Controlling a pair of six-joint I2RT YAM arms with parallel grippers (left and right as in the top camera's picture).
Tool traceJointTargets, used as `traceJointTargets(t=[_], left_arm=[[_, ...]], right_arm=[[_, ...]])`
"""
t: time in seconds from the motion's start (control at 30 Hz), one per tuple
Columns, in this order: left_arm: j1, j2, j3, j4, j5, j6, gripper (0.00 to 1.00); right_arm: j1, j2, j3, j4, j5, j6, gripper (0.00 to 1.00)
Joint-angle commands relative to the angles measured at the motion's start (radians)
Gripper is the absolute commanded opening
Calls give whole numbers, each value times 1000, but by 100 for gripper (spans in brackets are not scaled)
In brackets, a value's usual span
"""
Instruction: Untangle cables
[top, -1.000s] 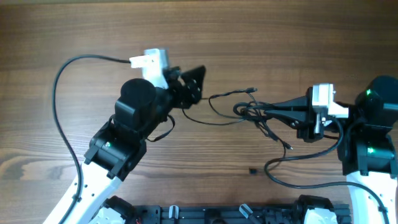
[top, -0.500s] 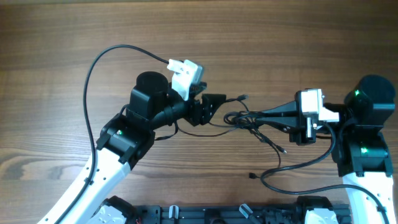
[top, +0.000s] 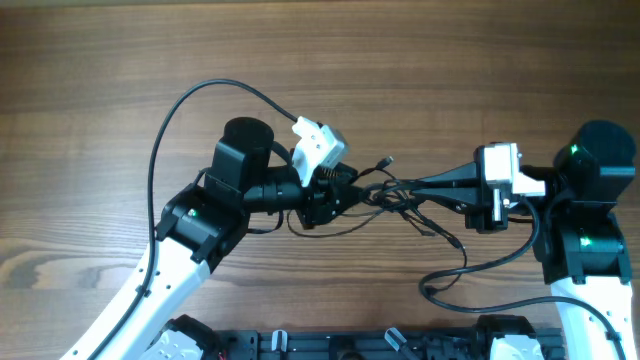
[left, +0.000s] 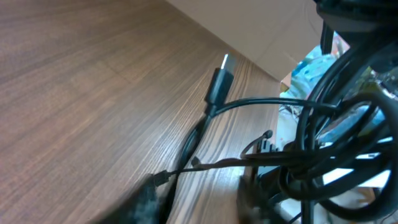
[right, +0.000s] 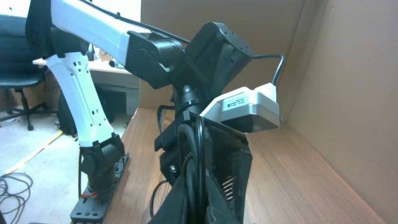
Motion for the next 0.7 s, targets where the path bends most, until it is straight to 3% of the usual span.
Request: traceJointTargets(t=[0.0, 0.1, 0.13, 0.17, 0.2, 0.23, 0.3, 0.33, 0.37, 0.43, 0.5, 0.67], left_arm=[[3, 31, -5, 0, 14, 22, 8], [3, 67, -5, 0, -58, 21, 4], [3, 82, -5, 0, -90, 17, 9], [3, 90, -5, 0, -90, 17, 32], [3, 92, -5, 0, -90, 17, 35], [3, 92, -5, 1, -90, 18, 30], [3, 92, -5, 12, -134, 17, 6], [3, 92, -5, 11, -187, 8, 4], [3, 92, -5, 15, -344, -68, 4], [3, 92, -5, 5, -754, -339, 4], [3, 92, -5, -39, -1046, -575, 4], [3, 92, -5, -85, -1100, -851, 4]], right_arm=[[5, -11, 17, 5, -63, -8, 4], [5, -11, 17, 6, -63, 7, 4], [5, -11, 17, 6, -63, 9, 4], [5, -11, 17, 6, -63, 10, 4], [5, -11, 17, 6, -63, 10, 4], [5, -11, 17, 6, -63, 10, 4], [5, -11, 17, 6, -63, 10, 4], [5, -11, 17, 6, -63, 10, 4], [5, -11, 17, 6, -63, 10, 4], [5, -11, 17, 6, -63, 11, 4], [5, -11, 17, 5, -63, 11, 4], [4, -11, 17, 6, -63, 14, 4]])
